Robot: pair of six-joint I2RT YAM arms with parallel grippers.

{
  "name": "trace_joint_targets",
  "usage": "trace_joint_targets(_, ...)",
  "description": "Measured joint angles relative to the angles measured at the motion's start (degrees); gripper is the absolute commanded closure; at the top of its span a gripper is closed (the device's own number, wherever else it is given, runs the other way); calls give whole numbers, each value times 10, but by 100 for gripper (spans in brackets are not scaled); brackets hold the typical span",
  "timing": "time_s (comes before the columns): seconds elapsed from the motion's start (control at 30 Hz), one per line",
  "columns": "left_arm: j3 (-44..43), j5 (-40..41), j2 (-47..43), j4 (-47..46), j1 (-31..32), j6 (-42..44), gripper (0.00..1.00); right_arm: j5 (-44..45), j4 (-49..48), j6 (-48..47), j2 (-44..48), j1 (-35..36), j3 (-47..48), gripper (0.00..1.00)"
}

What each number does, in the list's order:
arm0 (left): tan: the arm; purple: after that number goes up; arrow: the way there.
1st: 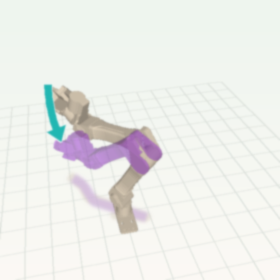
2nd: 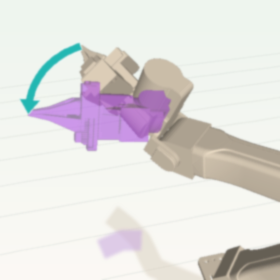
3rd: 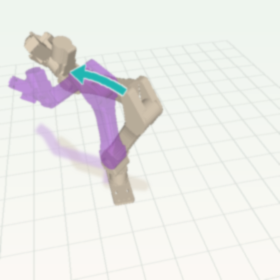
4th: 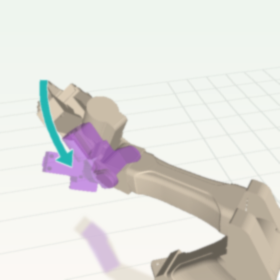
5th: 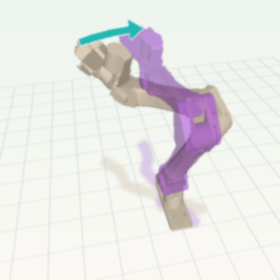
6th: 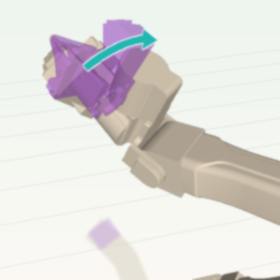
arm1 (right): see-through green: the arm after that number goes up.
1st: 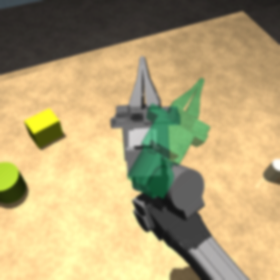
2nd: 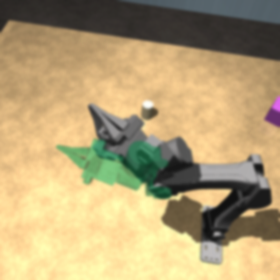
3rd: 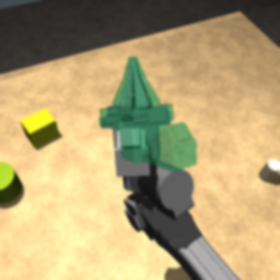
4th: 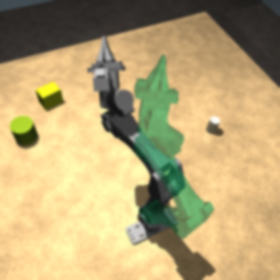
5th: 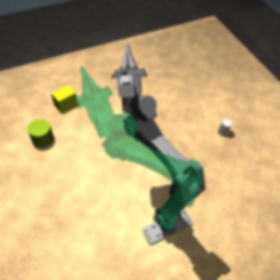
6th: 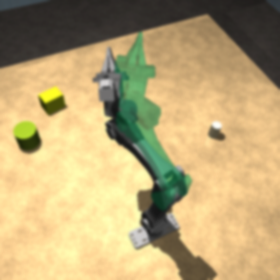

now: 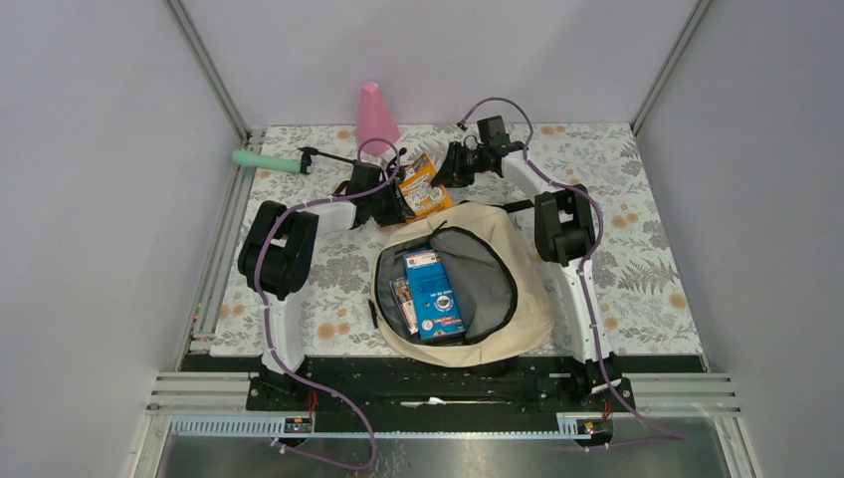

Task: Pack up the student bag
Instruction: Pick up the book from the center of the board.

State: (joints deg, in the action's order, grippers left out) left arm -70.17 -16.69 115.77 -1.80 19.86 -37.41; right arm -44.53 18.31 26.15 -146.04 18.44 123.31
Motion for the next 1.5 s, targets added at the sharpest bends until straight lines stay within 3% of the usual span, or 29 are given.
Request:
trace_joint_targets(0.1, 0, -1, 0, 0, 0, 1, 62, 4, 7, -12, -2, 1, 3, 91)
trace_joint_targets(0.17, 0, -1, 0, -1, 0, 2, 51, 8, 7, -19, -1, 1, 2, 100)
trace_joint_targets(0.23, 0, -5, 0, -7, 0, 5, 35, 23, -3, -23, 12, 2, -19, 100)
trace_joint_targets(0.3, 0, -11, -3, -13, 2, 8, 26, 50, -27, -22, 41, 4, -65, 100)
trace_joint_targets(0.5, 0, -8, -34, -12, 10, 25, 15, 125, -96, 8, 154, 11, -226, 100)
trace_joint_targets(0.67, 3, 4, -98, -7, 11, 42, 13, 176, -119, 17, 211, -4, -272, 100)
trace_joint_targets(1.13, 77, 36, -278, 49, 11, 73, 12, 215, -98, -1, 272, -62, -237, 100)
trace_joint_targets(1.33, 110, 45, -395, 92, 11, 73, 12, 216, -65, -25, 330, -64, -185, 100)
trace_joint_targets(1.5, 158, 44, -516, 104, 16, 56, 10, 203, -74, -17, 428, -64, -212, 100)
